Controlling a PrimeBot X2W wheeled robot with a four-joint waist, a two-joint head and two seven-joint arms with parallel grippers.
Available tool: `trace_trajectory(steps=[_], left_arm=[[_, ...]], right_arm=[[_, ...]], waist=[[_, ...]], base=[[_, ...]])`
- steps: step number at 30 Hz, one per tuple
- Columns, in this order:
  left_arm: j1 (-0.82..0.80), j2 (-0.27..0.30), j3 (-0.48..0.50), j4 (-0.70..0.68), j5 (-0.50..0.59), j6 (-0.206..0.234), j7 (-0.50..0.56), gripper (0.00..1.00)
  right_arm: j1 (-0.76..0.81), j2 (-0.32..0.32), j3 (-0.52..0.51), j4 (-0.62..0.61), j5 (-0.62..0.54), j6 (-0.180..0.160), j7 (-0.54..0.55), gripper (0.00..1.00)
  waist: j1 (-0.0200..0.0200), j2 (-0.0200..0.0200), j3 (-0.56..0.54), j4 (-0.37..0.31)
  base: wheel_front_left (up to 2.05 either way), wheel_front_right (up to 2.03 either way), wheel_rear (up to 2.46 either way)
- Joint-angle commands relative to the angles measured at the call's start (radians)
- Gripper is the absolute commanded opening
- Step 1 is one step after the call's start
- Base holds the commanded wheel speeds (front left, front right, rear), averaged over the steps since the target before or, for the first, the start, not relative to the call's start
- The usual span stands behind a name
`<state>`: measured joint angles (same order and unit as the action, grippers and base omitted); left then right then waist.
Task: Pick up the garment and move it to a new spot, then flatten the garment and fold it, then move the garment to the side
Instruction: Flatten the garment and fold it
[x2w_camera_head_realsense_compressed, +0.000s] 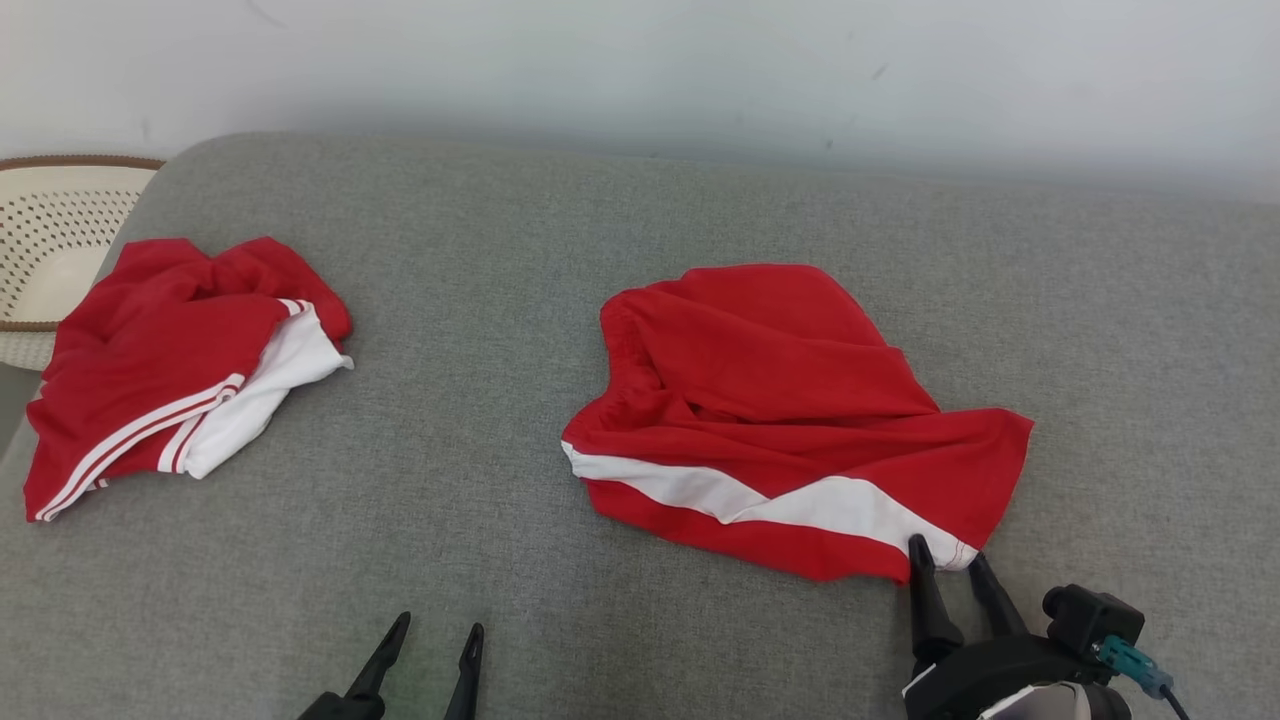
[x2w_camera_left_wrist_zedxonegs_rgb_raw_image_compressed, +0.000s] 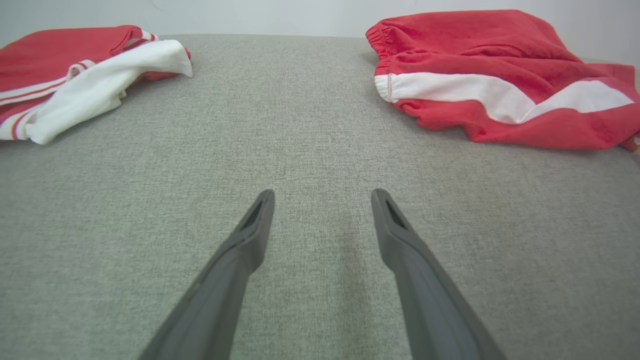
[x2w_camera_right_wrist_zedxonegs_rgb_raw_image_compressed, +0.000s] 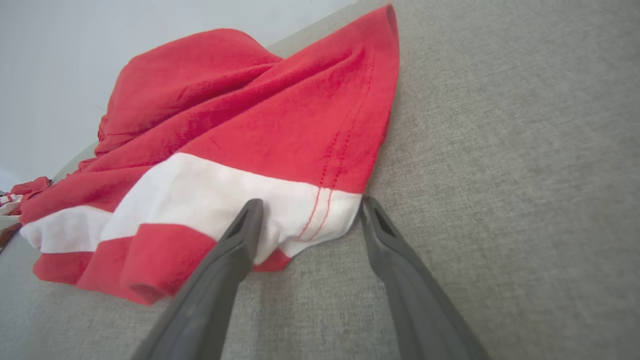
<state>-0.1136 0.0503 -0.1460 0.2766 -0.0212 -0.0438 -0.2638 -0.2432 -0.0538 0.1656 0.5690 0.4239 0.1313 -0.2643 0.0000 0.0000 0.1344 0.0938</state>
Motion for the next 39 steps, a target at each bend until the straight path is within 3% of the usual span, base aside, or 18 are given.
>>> trace_trajectory(steps=[1, 9, 11, 12, 16, 17, 18, 29, 39], left_arm=[[-0.001, 0.001, 0.002, 0.001, 0.0, -0.004, -0.001, 1.0], [-0.009, 0.001, -0.001, 0.0, -0.018, -0.003, -0.001, 1.0], [-0.01, 0.001, -0.004, -0.001, -0.019, -0.003, -0.001, 1.0], [-0.012, 0.001, -0.005, -0.002, -0.02, -0.003, -0.001, 1.0], [-0.017, 0.001, -0.006, -0.006, -0.027, 0.0, -0.001, 1.0], [-0.018, 0.001, -0.005, -0.007, -0.028, 0.001, -0.001, 1.0], [-0.019, 0.001, -0.005, -0.009, -0.03, 0.001, -0.001, 1.0], [-0.085, 0.0, -0.041, -0.039, -0.057, -0.024, -0.001, 1.0], [-0.179, 0.001, -0.119, 0.066, -0.126, -0.068, -0.001, 1.0]], right_arm=[[-0.011, 0.001, -0.007, 0.01, -0.012, -0.001, 0.0, 1.0], [0.018, 0.003, 0.0, -0.001, -0.021, -0.001, 0.0, 0.97], [0.024, 0.003, 0.012, -0.009, -0.013, -0.001, 0.0, 0.79], [0.029, 0.003, 0.017, -0.013, -0.005, -0.001, 0.0, 0.56], [0.04, 0.003, 0.034, -0.028, 0.011, -0.001, 0.0, 0.27], [0.042, 0.003, 0.036, -0.031, 0.011, -0.001, 0.0, 0.04], [0.042, 0.003, 0.036, -0.031, 0.012, -0.001, 0.0, 0.0], [0.059, -0.049, -0.022, -0.096, -0.013, -0.001, 0.0, 0.0], [0.046, -0.078, 0.005, -0.094, -0.001, -0.001, 0.0, 0.0]], waist=[[0.0, 0.0, 0.003, 0.002], [0.0, 0.0, 0.01, -0.01], [0.0, 0.0, 0.01, -0.013], [0.0, 0.0, 0.011, -0.014], [0.0, 0.0, 0.011, -0.017], [0.0, 0.0, 0.011, -0.018], [0.0, 0.0, 0.011, -0.019], [0.0, 0.0, 0.018, -0.051], [0.0, 0.0, 0.031, -0.119]], base=[[0.0, 0.0, 0.0], [0.0, 0.0, 0.0], [0.0, 0.0, 0.0], [0.0, 0.0, 0.0], [0.0, 0.0, 0.0], [0.0, 0.0, 0.0], [0.0, 0.0, 0.0], [0.0, 0.0, 0.0], [0.0, 0.0, 0.0]])
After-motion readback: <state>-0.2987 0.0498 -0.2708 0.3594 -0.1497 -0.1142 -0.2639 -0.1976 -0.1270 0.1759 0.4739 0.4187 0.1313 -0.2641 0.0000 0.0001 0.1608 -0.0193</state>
